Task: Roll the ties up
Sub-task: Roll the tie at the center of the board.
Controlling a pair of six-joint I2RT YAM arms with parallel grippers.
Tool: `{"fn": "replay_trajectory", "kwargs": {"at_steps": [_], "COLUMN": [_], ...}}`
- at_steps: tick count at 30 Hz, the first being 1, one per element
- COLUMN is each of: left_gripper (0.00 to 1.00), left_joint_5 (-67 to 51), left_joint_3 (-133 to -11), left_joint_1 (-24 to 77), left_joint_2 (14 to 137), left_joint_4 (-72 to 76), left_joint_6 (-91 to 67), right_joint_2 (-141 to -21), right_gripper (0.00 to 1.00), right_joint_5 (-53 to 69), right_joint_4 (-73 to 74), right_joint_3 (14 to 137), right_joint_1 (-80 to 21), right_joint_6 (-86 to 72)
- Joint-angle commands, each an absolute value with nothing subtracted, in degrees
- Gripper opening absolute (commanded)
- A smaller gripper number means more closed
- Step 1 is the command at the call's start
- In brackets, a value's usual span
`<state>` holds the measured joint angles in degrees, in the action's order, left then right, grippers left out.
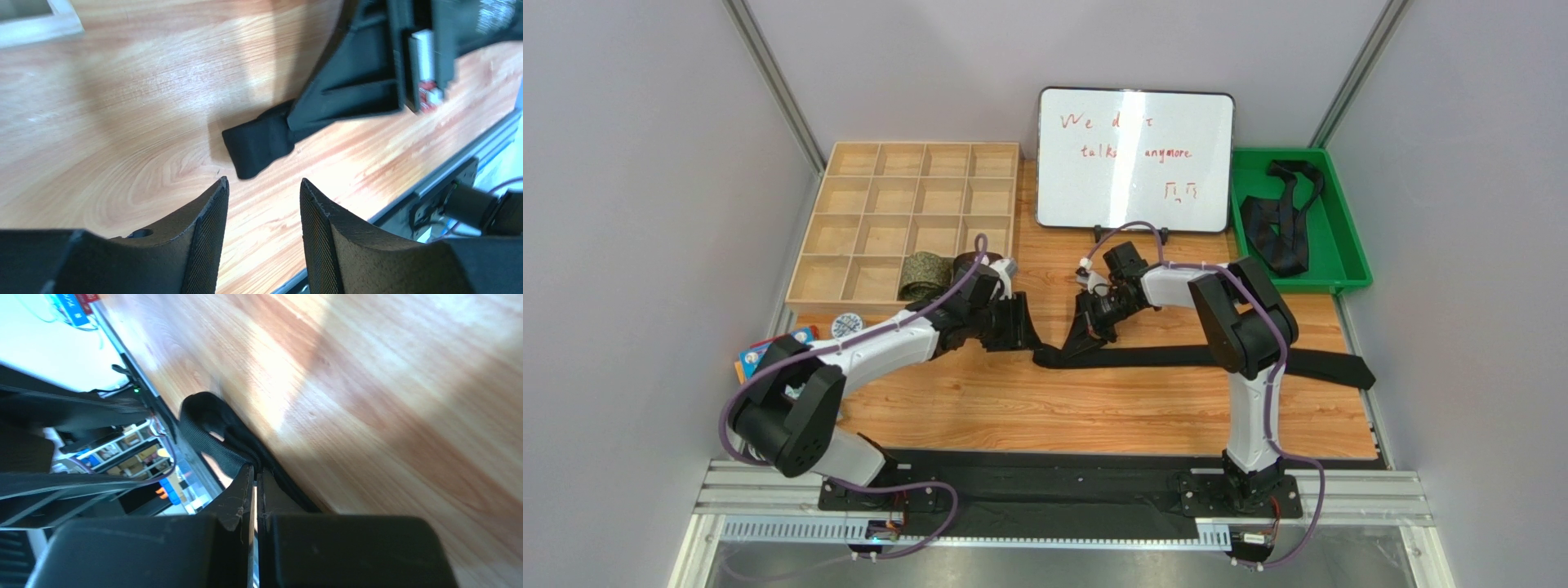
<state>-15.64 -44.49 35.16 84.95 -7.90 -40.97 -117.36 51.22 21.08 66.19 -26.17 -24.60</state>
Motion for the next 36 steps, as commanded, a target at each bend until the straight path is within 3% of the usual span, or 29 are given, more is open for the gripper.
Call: {"fn": "replay_trajectory", "kwargs": {"at_steps": [1,6,9,19,36], "left_gripper": [0.53,0.53,0.53,0.52,0.47], "left_joint_5": [-19.32,-26.53,-29.88,-32.87,-34.54], "left_joint_3": [-45.17,-45.44,-41.42,-34.28,-30.67], "left_joint_1": [34.54,34.37,34.37,36.03,40.6], "left_joint_2": [79.46,76.82,75.41,82.87,92.02], "left_joint_4": [-12.64,-14.06,-6.8,21.93,33.22], "left_joint_6": [-28.07,-7.07,-2.04,8.78,16.42], "right_joint_2": [-117.51,-117.6,-117.77,-118.39,-118.74], "right_gripper": [0.0,0.0,0.0,0.0,0.0], "right_joint_5": [48.34,48.08,47.81,46.5,47.37], "right_joint_4": [24.17,24.96,24.61,23.99,26.1], "right_joint_3": [68.38,69.26,69.43,69.35,69.17], "right_joint_1": [-26.1,-26.1,-26.19,-26.28,-26.37], "right_joint_6": [-19.87,-18.55,-18.02,-13.28,-7.82]}}
